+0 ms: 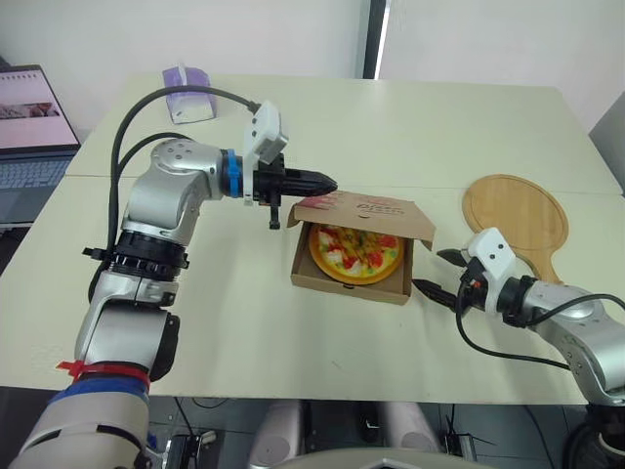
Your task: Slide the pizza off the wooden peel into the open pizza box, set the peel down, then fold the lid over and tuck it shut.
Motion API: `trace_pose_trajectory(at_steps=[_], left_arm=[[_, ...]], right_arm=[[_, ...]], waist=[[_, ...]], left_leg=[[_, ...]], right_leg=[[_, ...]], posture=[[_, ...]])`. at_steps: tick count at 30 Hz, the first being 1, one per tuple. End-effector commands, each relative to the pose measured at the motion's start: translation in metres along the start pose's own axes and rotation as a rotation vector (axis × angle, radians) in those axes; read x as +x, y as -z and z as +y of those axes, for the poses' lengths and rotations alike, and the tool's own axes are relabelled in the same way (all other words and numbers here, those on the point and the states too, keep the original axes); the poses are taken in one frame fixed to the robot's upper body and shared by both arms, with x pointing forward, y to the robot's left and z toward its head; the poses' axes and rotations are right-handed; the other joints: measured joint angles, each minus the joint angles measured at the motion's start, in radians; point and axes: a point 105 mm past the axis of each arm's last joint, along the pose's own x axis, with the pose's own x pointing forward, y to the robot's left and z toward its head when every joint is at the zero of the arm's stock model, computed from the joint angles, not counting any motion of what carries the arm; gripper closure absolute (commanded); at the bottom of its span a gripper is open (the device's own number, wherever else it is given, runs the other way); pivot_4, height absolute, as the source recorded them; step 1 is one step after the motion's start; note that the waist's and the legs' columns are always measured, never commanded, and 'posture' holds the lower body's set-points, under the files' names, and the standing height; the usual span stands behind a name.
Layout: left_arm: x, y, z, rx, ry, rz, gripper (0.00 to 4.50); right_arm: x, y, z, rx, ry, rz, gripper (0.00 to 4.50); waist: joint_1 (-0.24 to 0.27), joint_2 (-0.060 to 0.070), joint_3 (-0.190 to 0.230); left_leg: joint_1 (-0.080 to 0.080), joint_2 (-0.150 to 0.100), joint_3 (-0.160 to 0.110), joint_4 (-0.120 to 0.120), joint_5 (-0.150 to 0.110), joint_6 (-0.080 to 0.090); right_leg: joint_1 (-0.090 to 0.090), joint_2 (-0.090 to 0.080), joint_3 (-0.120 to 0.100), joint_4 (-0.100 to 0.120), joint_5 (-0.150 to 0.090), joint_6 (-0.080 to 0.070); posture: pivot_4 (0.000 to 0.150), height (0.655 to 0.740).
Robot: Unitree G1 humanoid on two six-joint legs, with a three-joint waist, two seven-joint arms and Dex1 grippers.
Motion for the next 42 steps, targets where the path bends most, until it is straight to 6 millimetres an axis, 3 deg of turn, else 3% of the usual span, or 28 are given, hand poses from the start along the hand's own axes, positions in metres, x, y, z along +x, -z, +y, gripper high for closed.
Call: trace_pose_trajectory(at_steps=[1, 5, 9, 12, 15, 19, 24, 30, 36, 42], left_arm=[[0.002, -0.01, -0.001, 0.059, 0.041, 0.001, 4.47], [0.007, -0.002, -0.007, 0.063, 0.102, 0.03, 4.49], [0.01, 0.006, -0.014, 0.06, 0.137, 0.052, 4.49], [0.011, 0.01, -0.017, 0.055, 0.147, 0.057, 4.49], [0.011, 0.014, -0.021, 0.049, 0.158, 0.066, 4.49], [0.011, 0.016, -0.021, 0.055, 0.153, 0.074, 4.49], [0.012, 0.018, -0.025, 0.052, 0.157, 0.073, 4.49], [0.013, 0.018, -0.027, 0.048, 0.157, 0.07, 4.49], [0.014, 0.017, -0.028, 0.049, 0.151, 0.065, 4.49], [0.014, 0.017, -0.03, 0.046, 0.156, 0.066, 4.49]], right_arm=[[-0.027, -0.022, -0.023, -0.079, 0.068, -0.053, 0.3], [-0.052, -0.045, -0.047, -0.094, 0.115, -0.116, 0.15], [-0.066, -0.073, -0.051, -0.076, 0.082, -0.198, 0.15], [-0.074, -0.096, -0.049, -0.021, 0.033, -0.29, 0.15], [-0.073, -0.111, -0.027, 0.001, -0.106, -0.316, 0.15], [-0.058, -0.112, 0.0, -0.052, -0.22, -0.268, 0.15], [-0.038, -0.107, 0.02, -0.117, -0.28, -0.229, 0.15], [-0.022, -0.098, 0.03, -0.196, -0.306, -0.179, 0.15], [-0.019, -0.091, 0.043, -0.258, -0.365, -0.146, 0.15], [-0.011, -0.085, 0.039, -0.362, -0.319, -0.113, 0.15]], waist=[[0.001, 0.0, 0.0], [0.001, 0.0, 0.0], [0.0, 0.0, 0.0], [-0.001, 0.0, 0.0], [0.001, 0.0, 0.0], [0.002, 0.0, 0.0], [0.002, 0.0, 0.0], [0.002, 0.0, 0.0], [0.002, 0.0, 0.0], [0.001, 0.0, 0.0]], left_leg=[[0.0, 0.0, 0.0, 0.0, 0.0, 0.0], [0.0, 0.0, 0.0, 0.0, 0.0, 0.001], [0.0, 0.0, 0.0, 0.0, 0.0, 0.001], [0.0, 0.0, 0.0, 0.0, 0.0, 0.001], [0.0, 0.001, -0.001, 0.0, 0.0, 0.001], [-0.001, 0.001, -0.002, 0.0, -0.001, 0.001], [-0.001, 0.001, -0.001, 0.001, -0.001, 0.001], [-0.002, 0.0, -0.001, 0.002, -0.001, 0.001], [-0.003, 0.0, -0.001, 0.002, 0.0, 0.001], [-0.003, 0.0, -0.001, 0.002, 0.0, 0.001]], right_leg=[[0.0, 0.0, 0.0, 0.0, 0.0, 0.0], [0.0, 0.0, -0.001, 0.0, 0.0, 0.0], [0.0, 0.0, 0.0, 0.001, 0.0, 0.0], [0.0, 0.0, 0.0, 0.001, 0.0, 0.0], [0.0, 0.0, -0.001, 0.001, 0.0, 0.0], [0.0, 0.0, -0.001, 0.0, 0.0, 0.0], [0.0, 0.0, -0.001, 0.001, 0.0, 0.0], [-0.002, 0.0, -0.001, 0.001, 0.0, 0.0], [-0.002, 0.0, -0.001, 0.001, 0.0, 0.0], [-0.002, 0.0, -0.001, 0.001, 0.0, 0.0]], posture=[[0.15, 0.7251], [0.15, 0.7251], [0.15, 0.7251], [0.15, 0.7251], [0.15, 0.7251], [0.15, 0.7251], [0.15, 0.7251], [0.15, 0.7251], [0.15, 0.7251], [0.15, 0.7251]])
